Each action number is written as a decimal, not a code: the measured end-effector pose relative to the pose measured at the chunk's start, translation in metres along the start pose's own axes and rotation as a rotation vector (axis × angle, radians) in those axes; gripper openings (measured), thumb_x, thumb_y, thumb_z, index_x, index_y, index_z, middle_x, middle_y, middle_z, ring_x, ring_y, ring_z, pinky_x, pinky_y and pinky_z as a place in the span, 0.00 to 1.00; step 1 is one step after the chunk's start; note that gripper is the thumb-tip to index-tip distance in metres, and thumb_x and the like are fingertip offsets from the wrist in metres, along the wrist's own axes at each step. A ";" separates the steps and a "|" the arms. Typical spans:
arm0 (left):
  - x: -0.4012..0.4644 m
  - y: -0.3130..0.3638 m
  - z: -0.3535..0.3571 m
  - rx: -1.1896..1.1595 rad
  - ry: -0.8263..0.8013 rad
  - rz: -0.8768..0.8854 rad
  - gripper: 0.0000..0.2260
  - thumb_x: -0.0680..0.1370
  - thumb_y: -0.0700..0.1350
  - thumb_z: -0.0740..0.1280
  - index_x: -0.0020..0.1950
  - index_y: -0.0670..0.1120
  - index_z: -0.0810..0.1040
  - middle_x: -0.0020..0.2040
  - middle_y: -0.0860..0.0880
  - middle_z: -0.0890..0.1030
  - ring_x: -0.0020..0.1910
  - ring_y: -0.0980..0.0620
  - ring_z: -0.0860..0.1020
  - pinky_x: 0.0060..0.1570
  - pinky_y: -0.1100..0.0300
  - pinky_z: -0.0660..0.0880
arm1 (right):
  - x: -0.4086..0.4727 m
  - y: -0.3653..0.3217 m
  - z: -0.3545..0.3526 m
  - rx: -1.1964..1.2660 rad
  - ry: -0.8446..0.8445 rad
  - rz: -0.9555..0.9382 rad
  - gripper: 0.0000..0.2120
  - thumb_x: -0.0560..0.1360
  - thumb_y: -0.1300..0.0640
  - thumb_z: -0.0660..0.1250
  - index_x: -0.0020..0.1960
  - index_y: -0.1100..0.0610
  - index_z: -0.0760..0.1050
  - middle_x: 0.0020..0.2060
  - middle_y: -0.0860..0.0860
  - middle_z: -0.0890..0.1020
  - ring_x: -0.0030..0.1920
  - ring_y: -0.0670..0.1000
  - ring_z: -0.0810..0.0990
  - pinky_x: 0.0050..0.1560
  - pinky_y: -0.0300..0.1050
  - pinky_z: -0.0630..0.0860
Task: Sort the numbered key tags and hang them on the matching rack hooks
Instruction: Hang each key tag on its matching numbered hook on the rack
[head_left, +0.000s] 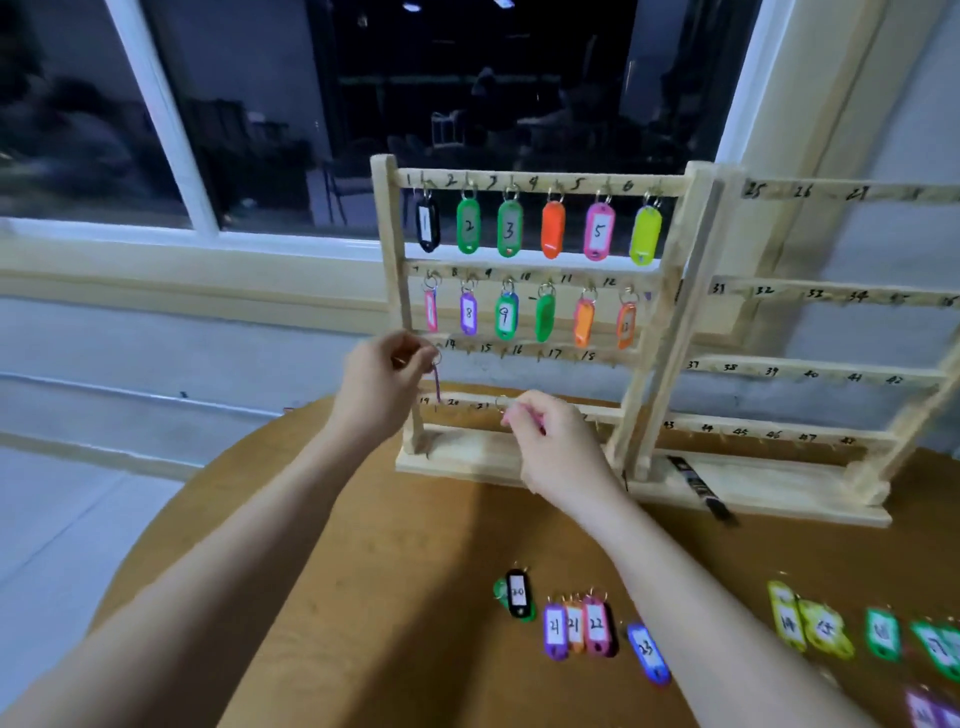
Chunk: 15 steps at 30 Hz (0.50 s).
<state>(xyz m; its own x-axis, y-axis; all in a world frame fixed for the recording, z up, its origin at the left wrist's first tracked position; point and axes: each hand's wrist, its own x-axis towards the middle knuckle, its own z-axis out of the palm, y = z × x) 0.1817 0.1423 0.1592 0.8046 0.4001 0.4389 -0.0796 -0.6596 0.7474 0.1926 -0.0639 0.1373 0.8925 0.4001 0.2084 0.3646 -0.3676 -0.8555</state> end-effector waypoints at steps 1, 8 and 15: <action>0.005 -0.004 -0.002 0.014 0.014 0.000 0.06 0.81 0.44 0.68 0.44 0.48 0.82 0.37 0.56 0.81 0.34 0.66 0.76 0.33 0.73 0.66 | 0.006 -0.003 0.007 0.024 -0.003 0.002 0.13 0.84 0.55 0.58 0.44 0.54 0.74 0.25 0.42 0.74 0.30 0.49 0.73 0.36 0.43 0.67; 0.023 -0.018 -0.002 -0.023 0.047 0.040 0.04 0.80 0.44 0.70 0.46 0.48 0.83 0.37 0.56 0.82 0.34 0.68 0.77 0.35 0.75 0.68 | 0.032 -0.020 0.039 0.124 -0.035 -0.019 0.13 0.84 0.53 0.59 0.44 0.54 0.76 0.31 0.44 0.74 0.33 0.46 0.74 0.39 0.43 0.71; 0.025 -0.024 0.000 -0.076 0.030 0.076 0.05 0.80 0.43 0.70 0.45 0.49 0.83 0.36 0.56 0.82 0.35 0.65 0.77 0.37 0.73 0.69 | 0.054 -0.020 0.057 0.258 0.017 0.044 0.14 0.85 0.54 0.58 0.47 0.62 0.74 0.34 0.52 0.74 0.34 0.50 0.75 0.31 0.39 0.68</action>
<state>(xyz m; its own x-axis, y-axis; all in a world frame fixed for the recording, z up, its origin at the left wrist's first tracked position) 0.2037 0.1680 0.1516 0.7765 0.3706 0.5097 -0.1848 -0.6393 0.7464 0.2183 0.0132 0.1382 0.9109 0.3738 0.1746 0.2476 -0.1566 -0.9561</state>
